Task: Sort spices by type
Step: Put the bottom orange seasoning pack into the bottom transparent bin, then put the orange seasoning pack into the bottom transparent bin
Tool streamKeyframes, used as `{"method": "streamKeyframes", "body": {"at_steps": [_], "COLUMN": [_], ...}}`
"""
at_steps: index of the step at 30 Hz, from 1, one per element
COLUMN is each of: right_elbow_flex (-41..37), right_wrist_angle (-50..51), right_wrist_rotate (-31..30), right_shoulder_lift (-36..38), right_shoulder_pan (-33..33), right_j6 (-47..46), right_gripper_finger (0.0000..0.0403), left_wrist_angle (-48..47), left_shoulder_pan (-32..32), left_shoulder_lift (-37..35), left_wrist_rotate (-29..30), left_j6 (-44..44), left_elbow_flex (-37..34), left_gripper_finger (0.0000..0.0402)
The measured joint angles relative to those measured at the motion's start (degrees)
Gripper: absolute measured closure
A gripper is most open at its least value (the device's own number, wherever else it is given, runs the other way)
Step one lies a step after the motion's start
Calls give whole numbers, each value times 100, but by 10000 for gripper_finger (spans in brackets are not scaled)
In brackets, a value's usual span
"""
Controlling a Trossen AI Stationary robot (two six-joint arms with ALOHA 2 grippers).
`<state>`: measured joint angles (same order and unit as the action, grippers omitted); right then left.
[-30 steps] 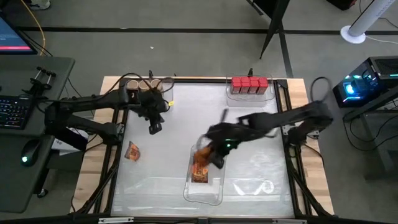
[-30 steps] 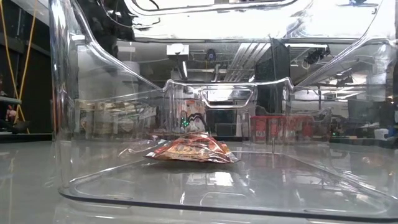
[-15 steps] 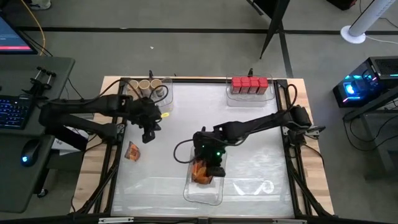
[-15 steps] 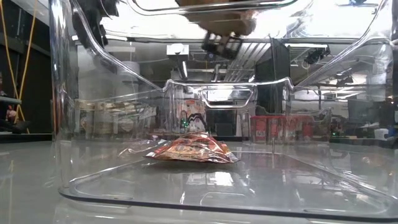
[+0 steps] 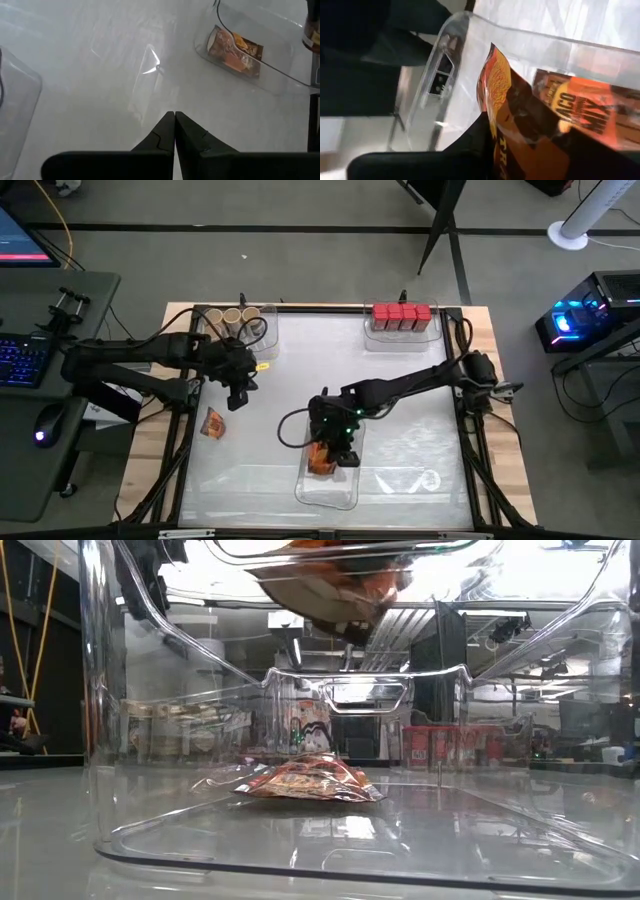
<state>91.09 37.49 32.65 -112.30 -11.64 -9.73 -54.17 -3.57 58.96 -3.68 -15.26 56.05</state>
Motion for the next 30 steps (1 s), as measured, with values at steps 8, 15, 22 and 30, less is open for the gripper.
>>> {"method": "streamKeyframes", "body": {"at_steps": [8,15,22,30], "right_elbow_flex": [0,0,329,1718], "right_wrist_angle": [-100,-136,183,2364], "right_wrist_rotate": [-17,-277,-1411,-2533], "right_shoulder_lift": [-214,-256,-261,-259], "right_shoulder_pan": [-220,-266,-219,79], "right_j6": [-677,-785,-179,536], "right_gripper_finger": [336,247,177,167], "left_wrist_angle": [-4,-4,-6,-4], "left_shoulder_pan": [23,66,70,68], "left_shoulder_lift": [0,0,0,-12], "left_wrist_rotate": [13,9,7,-2], "left_j6": [-70,-68,-64,685], "left_elbow_flex": [0,0,0,0], "left_gripper_finger": [402,402,401,402]}}
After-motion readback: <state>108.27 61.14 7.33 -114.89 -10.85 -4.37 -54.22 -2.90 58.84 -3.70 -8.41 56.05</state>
